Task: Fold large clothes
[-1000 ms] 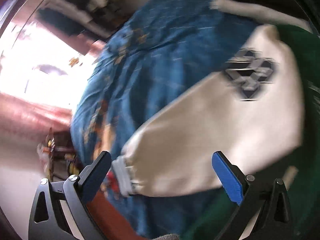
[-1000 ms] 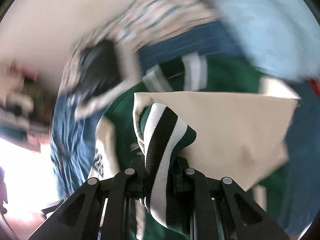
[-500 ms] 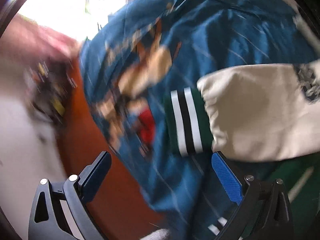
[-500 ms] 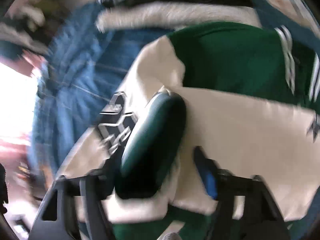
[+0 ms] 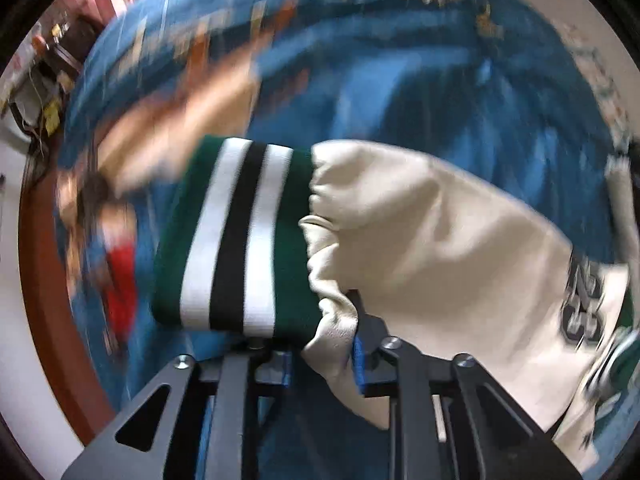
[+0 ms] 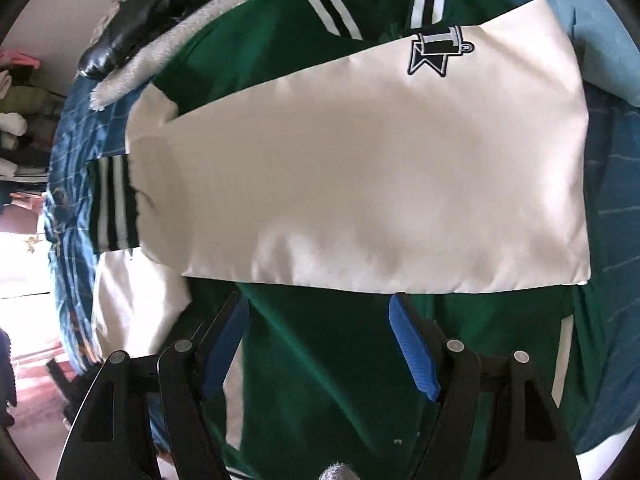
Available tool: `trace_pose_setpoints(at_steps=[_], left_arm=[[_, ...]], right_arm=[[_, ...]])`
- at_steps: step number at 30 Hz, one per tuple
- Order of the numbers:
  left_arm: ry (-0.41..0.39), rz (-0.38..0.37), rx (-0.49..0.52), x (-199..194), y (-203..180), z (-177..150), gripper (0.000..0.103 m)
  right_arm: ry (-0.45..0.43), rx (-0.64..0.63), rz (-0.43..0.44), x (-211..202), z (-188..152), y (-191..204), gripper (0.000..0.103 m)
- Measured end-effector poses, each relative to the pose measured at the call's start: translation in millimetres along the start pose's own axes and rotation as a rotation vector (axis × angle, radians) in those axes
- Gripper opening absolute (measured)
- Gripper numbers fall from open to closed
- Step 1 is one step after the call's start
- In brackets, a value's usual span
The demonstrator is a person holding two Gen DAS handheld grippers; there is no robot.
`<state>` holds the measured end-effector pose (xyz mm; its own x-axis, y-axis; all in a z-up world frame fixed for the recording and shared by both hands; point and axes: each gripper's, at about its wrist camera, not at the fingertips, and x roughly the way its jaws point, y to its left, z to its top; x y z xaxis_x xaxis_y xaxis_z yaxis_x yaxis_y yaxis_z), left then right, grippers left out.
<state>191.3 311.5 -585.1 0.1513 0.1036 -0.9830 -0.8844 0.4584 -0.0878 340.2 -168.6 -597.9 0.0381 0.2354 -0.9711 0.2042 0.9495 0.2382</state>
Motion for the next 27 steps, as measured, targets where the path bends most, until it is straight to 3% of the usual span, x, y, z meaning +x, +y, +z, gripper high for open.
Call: trace_pose_setpoints(at_steps=[6, 10, 12, 14, 17, 19, 22, 23, 24, 27], left_arm=[[-0.146, -0.057, 0.041, -14, -28, 117, 0.014], [-0.161, -0.084, 0.118, 2, -53, 157, 0.014], [-0.136, -0.085, 0.165, 15, -63, 172, 0.014], [-0.109, -0.074, 0.187, 20, -61, 172, 0.016], [-0.085, -0.075, 0.198, 23, -56, 171, 0.021], [-0.060, -0.088, 0.195, 21, -48, 167, 0.027], [-0.045, -0.122, 0.185, 12, -36, 157, 0.057], [-0.045, -0.133, 0.174, 6, -29, 151, 0.074], [-0.049, -0.145, 0.163, 2, -26, 146, 0.079], [-0.023, -0.183, 0.108, -1, -17, 119, 0.079]], right_arm=[[-0.004, -0.018, 0.092, 9, 14, 35, 0.075], [-0.012, 0.013, 0.219, 42, 36, 75, 0.071], [0.033, 0.037, 0.269, 71, 48, 98, 0.046], [0.113, 0.047, 0.346, 105, 56, 125, 0.045], [0.124, -0.046, 0.245, 115, 62, 153, 0.047], [0.123, -0.082, 0.261, 105, 62, 152, 0.047], [0.100, -0.111, 0.270, 72, 49, 128, 0.055], [0.094, -0.112, 0.264, 67, 48, 125, 0.058], [0.089, -0.109, 0.253, 58, 43, 115, 0.058], [0.077, -0.084, 0.204, 43, 29, 88, 0.058]])
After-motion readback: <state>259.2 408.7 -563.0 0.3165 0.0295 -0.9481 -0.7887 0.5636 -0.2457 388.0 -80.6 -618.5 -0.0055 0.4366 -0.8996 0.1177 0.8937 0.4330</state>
